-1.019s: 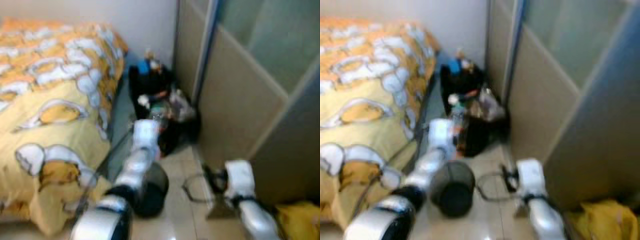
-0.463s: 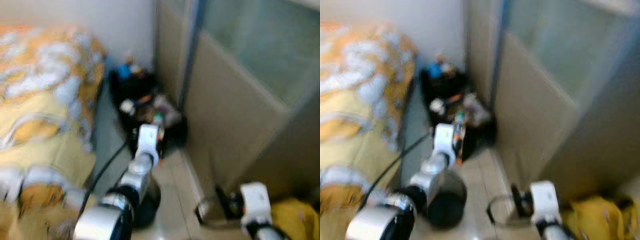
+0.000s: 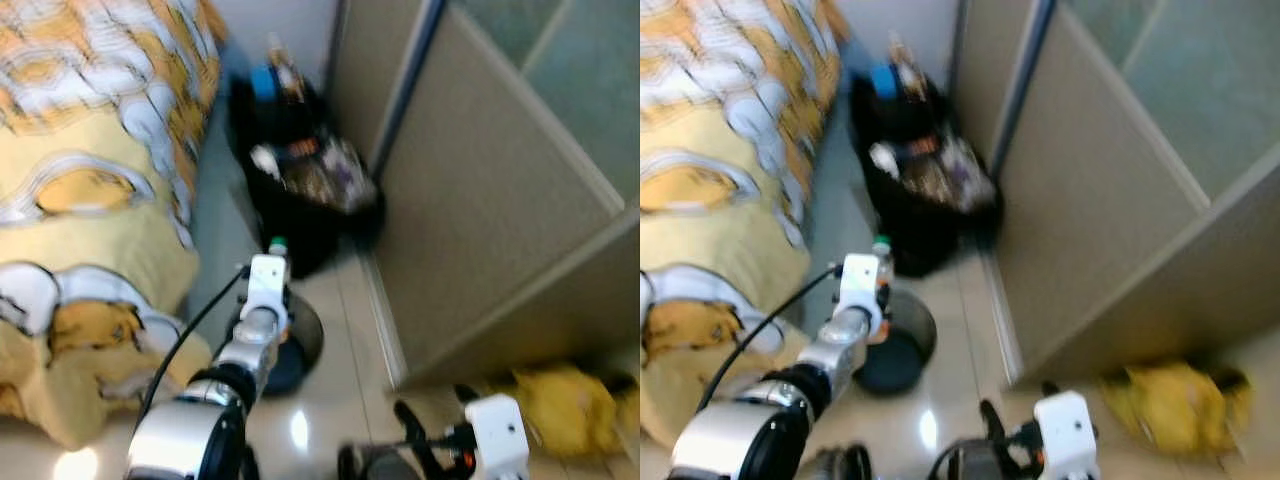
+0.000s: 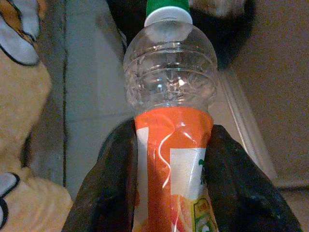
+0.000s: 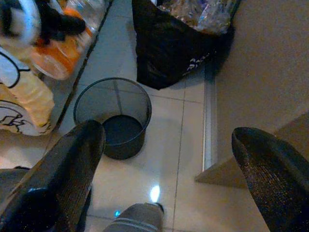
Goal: Clean up the room
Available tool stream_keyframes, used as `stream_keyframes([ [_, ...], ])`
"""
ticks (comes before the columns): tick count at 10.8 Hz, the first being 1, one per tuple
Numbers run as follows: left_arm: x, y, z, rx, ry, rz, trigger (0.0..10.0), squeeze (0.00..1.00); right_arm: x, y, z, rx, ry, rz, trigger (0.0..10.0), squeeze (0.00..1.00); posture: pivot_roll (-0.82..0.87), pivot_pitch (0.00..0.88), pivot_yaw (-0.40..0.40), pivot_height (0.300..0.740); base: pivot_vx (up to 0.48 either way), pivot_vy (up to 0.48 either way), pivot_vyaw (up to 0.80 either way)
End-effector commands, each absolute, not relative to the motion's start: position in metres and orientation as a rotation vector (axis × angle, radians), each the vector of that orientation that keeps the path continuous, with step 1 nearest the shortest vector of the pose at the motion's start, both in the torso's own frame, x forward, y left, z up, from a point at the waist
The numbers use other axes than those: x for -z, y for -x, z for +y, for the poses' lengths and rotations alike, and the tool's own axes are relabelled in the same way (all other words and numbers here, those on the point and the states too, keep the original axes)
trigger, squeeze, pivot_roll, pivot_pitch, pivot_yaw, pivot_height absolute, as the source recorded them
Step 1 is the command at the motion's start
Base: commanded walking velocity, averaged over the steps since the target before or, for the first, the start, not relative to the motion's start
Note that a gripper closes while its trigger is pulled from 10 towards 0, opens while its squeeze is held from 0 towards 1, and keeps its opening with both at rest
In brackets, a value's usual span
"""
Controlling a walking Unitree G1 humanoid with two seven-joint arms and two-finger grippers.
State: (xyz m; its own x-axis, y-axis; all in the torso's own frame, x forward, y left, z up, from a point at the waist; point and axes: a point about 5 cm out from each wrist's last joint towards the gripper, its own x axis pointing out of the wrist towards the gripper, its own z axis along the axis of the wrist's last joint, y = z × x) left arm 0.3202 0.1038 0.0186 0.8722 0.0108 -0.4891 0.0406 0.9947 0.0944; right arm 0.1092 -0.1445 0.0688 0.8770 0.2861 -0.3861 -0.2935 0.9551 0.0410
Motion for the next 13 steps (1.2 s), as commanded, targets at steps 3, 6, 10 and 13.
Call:
stream_keyframes([
  [3, -0.034, -0.334, 0.108, 0.063, -0.213, 0.455, 10.0, 1.00, -0.080, -0.090, -0.141, -0.309, 0.001, 0.452, 10.0, 0.00, -0.45, 0.311, -0.133, 0.740, 0.000, 0.000, 0.00],
  [6, -0.039, -0.340, 0.119, 0.061, -0.206, 0.463, 10.0, 1.00, -0.082, -0.085, -0.139, -0.299, -0.006, 0.476, 10.0, 0.00, -0.45, 0.321, -0.132, 0.740, 0.000, 0.000, 0.00],
  [10, -0.044, -0.343, 0.128, 0.055, -0.195, 0.428, 10.0, 0.00, -0.077, -0.109, -0.142, -0.290, 0.006, 0.440, 10.0, 0.00, -0.40, 0.258, -0.099, 0.740, 0.000, 0.000, 0.00],
  [13, -0.053, -0.342, 0.138, 0.129, -0.077, 0.275, 10.0, 0.00, -0.070, -0.152, -0.152, -0.206, 0.001, 0.342, 10.0, 0.00, -0.26, 0.090, -0.021, 0.740, 0.000, 0.000, 0.00],
])
